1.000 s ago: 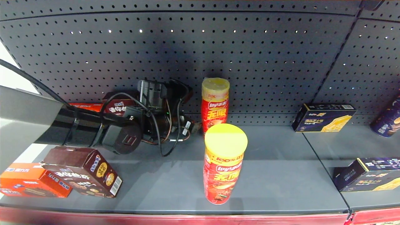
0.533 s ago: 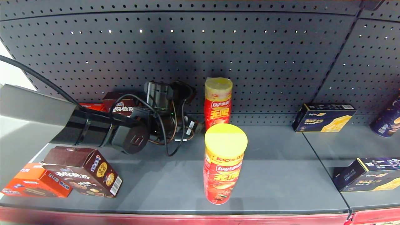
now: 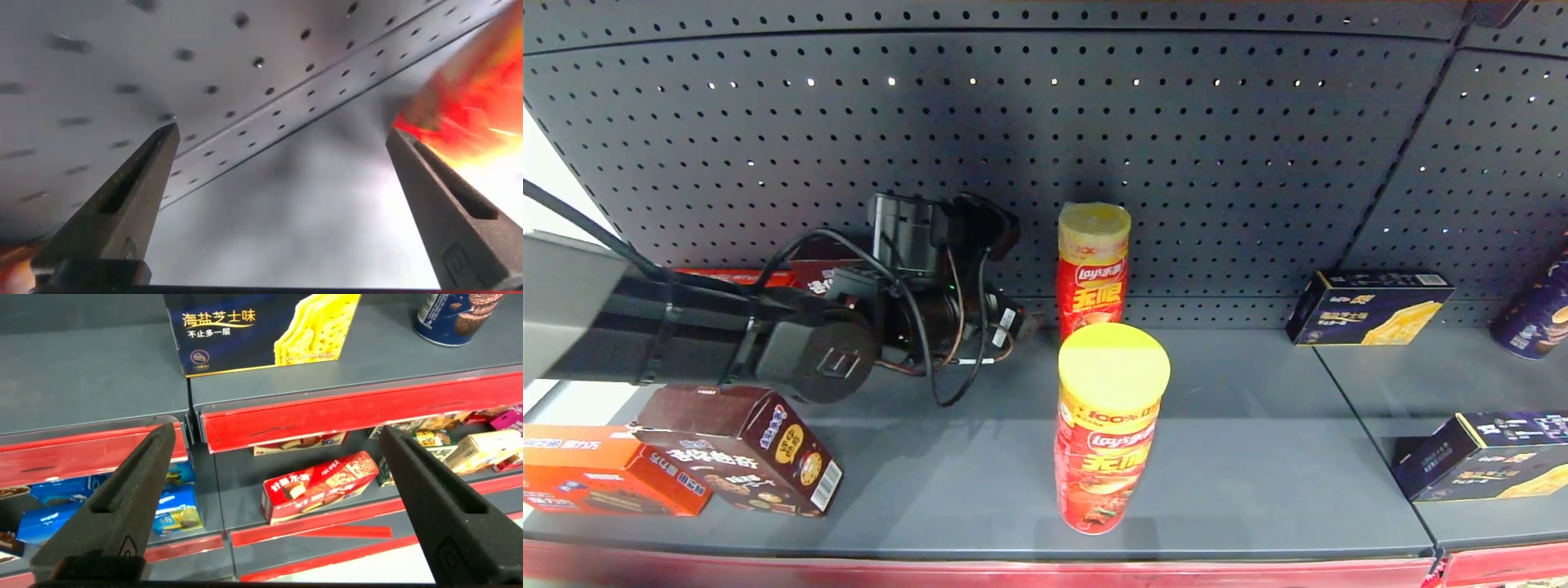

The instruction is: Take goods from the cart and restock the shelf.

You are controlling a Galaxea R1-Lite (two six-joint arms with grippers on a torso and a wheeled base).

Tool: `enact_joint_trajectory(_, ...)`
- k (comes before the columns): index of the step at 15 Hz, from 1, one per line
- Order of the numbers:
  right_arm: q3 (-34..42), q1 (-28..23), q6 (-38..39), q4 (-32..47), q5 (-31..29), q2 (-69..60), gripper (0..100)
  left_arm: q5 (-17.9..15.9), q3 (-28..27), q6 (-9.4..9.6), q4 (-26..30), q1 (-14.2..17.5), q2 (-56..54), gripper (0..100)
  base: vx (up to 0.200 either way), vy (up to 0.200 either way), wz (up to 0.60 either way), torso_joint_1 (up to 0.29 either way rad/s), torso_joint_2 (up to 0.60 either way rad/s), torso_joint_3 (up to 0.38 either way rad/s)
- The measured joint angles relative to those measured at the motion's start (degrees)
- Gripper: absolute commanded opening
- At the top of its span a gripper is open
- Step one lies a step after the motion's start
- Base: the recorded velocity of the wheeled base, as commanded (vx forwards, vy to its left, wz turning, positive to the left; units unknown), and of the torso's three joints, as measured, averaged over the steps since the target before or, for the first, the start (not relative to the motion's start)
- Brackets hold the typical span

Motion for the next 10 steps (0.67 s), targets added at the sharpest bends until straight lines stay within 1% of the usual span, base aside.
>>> enact_joint_trajectory(1,0.0,0.0,0.0,0.0,0.0,0.0,100,0.4,0.8,0.73,0.4,0.0,-2.0,100,0.0,0.0,0.0,0.0,0.0,0.0)
enact_joint_trajectory(4,0.0,0.0,0.0,0.0,0.0,0.0,100,1.5,4.4,1.06,0.3,-0.1,-7.5,100,0.0,0.0,0.0,0.0,0.0,0.0)
enact_joint_trajectory(7,0.0,0.0,0.0,0.0,0.0,0.0,100,1.6,10.7,1.04,0.1,-0.5,-13.6,100,0.0,0.0,0.0,0.0,0.0,0.0)
enact_joint_trajectory(8,0.0,0.0,0.0,0.0,0.0,0.0,100,1.6,13.6,1.04,0.1,-0.8,-16.3,100,0.0,0.0,0.0,0.0,0.0,0.0)
enact_joint_trajectory(10,0.0,0.0,0.0,0.0,0.0,0.0,100,1.5,18.5,0.79,0.1,-1.9,-21.0,100,0.0,0.0,0.0,0.0,0.0,0.0)
